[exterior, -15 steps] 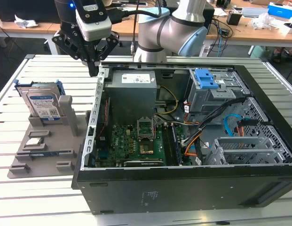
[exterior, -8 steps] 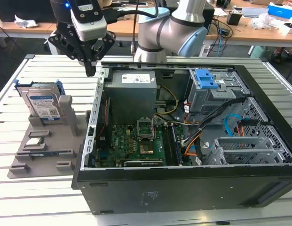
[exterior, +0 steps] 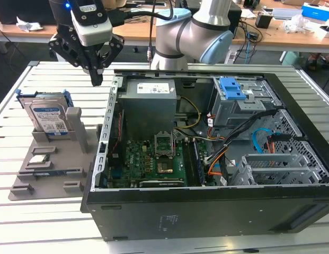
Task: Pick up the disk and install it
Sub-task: 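Reach for the disk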
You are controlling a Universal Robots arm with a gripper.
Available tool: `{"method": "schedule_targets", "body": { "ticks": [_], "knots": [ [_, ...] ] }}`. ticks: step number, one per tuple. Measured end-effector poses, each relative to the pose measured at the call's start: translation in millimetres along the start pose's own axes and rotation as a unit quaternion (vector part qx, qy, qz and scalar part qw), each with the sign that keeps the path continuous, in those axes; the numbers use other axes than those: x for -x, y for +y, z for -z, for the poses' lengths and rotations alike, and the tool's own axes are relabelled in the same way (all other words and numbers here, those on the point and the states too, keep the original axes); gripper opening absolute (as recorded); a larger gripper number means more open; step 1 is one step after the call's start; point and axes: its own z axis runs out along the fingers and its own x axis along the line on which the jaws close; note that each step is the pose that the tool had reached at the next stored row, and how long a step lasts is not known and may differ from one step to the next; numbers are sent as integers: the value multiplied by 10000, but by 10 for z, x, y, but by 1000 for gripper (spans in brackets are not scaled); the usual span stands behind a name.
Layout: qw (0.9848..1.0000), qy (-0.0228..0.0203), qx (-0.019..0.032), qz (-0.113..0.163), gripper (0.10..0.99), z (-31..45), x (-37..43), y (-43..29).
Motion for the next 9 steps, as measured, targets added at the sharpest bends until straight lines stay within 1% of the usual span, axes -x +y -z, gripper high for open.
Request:
{"method": "schedule_targets", "body": {
  "ticks": [9],
  "knots": [
    [10000,0,0,0,106,2,-57,-4]
  ]
}}
